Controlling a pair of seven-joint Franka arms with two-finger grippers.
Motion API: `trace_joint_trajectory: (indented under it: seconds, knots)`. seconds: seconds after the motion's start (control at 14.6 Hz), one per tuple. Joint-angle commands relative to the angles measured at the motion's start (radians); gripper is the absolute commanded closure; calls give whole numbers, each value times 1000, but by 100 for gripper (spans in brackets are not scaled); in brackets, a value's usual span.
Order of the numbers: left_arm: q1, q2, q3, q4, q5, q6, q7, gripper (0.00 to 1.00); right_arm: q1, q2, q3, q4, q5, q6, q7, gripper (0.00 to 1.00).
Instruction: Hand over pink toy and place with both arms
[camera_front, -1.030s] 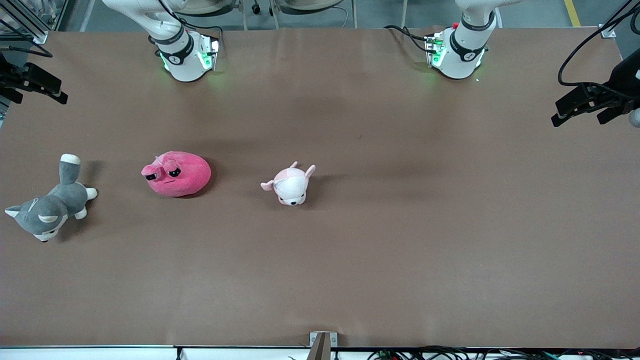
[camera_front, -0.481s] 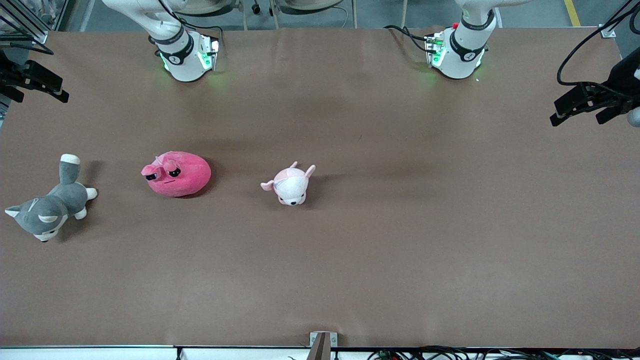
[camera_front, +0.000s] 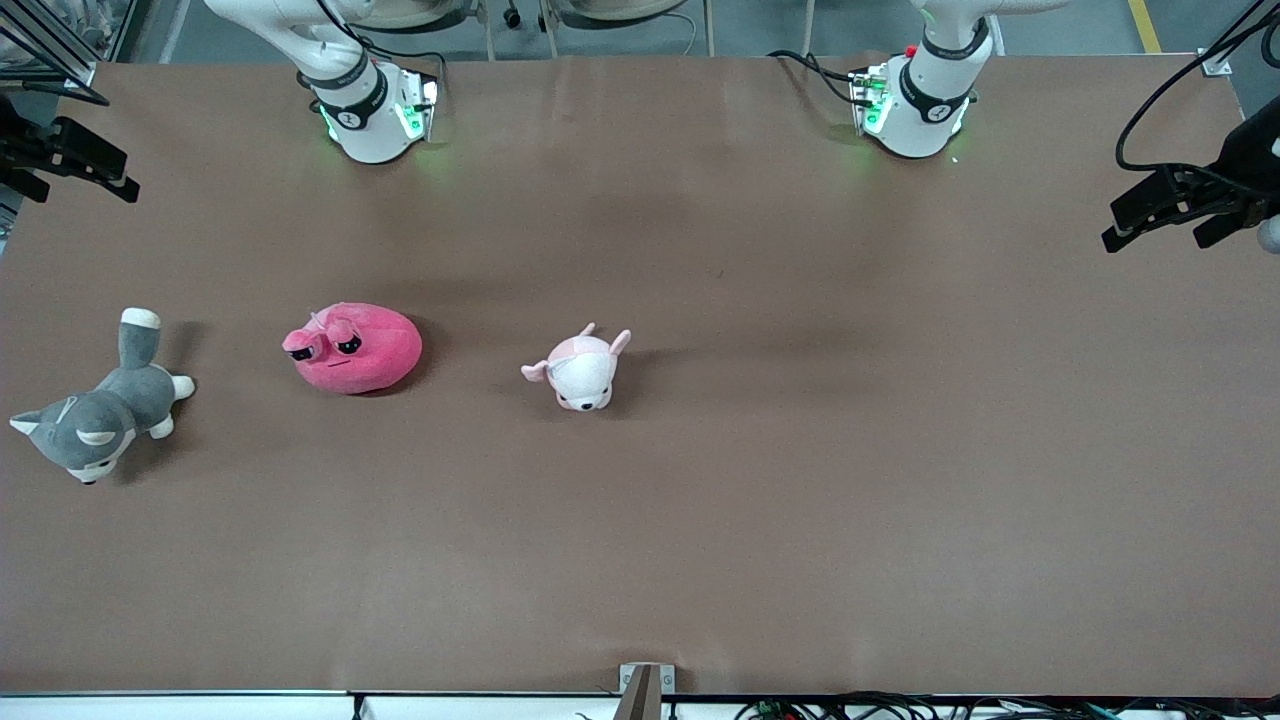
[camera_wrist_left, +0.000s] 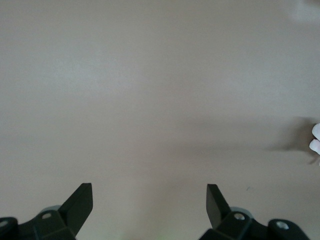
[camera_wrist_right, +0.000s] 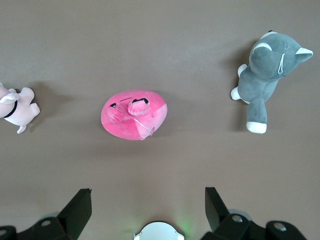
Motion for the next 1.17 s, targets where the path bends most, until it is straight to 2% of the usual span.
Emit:
trace_joint_trajectory:
  seconds: [0.0,1.1]
  knots:
    - [-6,4,12,17,-7,-12,7,0,-12,-33,10,-34,3,6,-7,0]
    - [0,1,12,16,22,-13,28,0,-12,-36,11,-34,11,3,-2,0]
